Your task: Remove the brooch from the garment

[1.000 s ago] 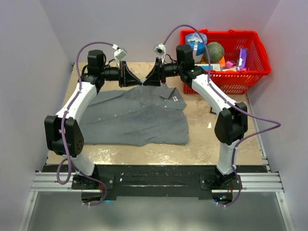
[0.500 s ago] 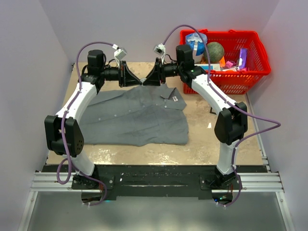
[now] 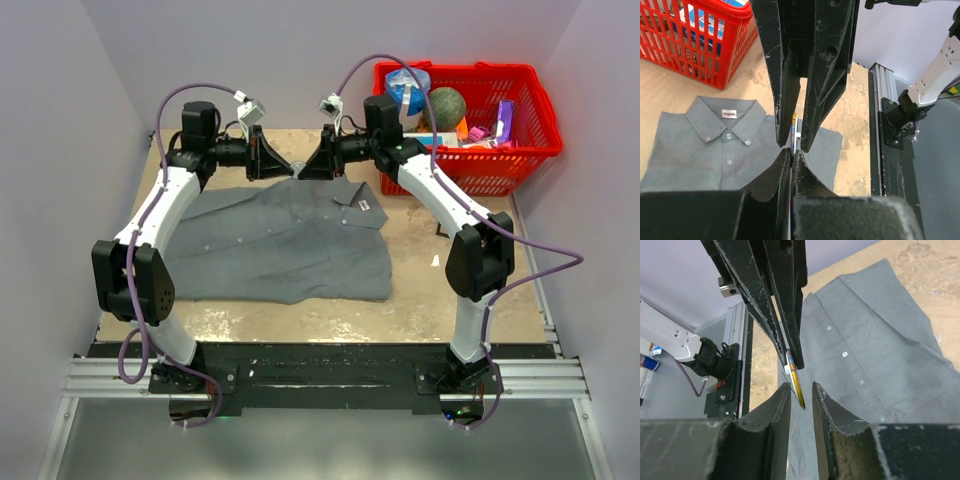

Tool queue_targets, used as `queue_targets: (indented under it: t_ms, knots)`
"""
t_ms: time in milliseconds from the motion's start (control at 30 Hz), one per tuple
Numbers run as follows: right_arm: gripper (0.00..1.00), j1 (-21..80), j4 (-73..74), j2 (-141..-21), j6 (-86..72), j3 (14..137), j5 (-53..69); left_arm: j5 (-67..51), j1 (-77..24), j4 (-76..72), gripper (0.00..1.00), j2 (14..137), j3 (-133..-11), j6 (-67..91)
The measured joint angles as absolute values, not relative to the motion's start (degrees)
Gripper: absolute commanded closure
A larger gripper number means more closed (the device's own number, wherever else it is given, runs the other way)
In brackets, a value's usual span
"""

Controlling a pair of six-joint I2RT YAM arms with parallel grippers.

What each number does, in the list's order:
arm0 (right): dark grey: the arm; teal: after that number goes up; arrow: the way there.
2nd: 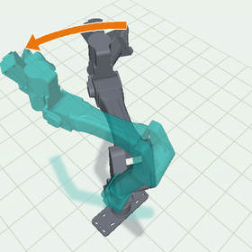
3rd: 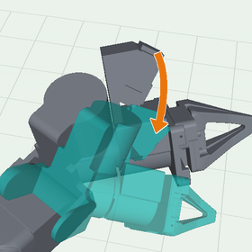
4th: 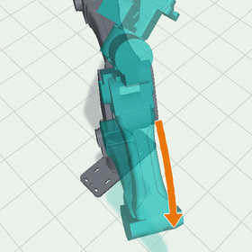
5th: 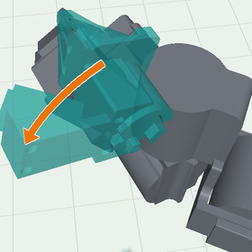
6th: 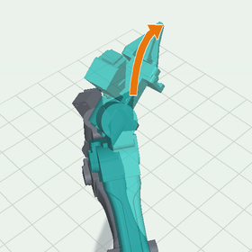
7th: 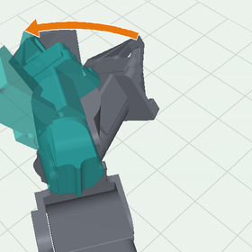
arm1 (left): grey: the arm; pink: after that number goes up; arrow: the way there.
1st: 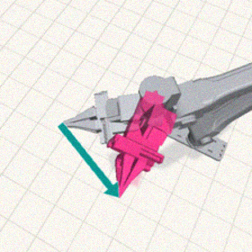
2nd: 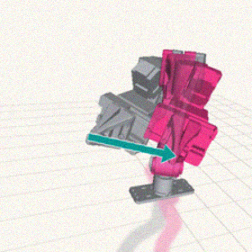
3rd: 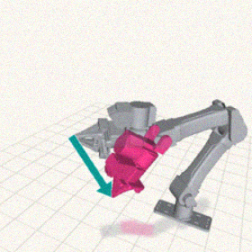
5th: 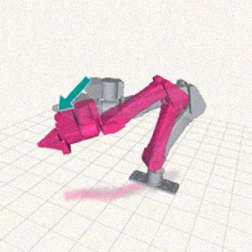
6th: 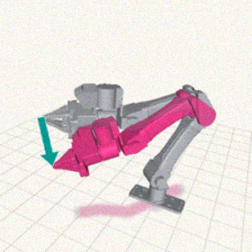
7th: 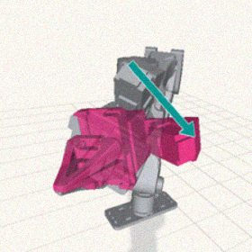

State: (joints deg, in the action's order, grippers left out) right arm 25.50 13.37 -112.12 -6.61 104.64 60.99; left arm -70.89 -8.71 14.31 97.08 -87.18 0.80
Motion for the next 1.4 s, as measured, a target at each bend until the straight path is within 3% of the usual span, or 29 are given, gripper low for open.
queue_targets:
  t_ms: [567, 1400]
  knots:
    - [0.76, 25.0, 14.2, -113.7, -13.2, 104.5, 60.0, -62.4, -12.2, 30.7, 1.00, 97.4, -91.9, -22.0]
    - [0.76, 25.1, 19.6, -113.1, -12.8, 104.5, 48.1, -56.7, -13.4, 30.8, 1.00, 98.6, -92.2, -24.2]
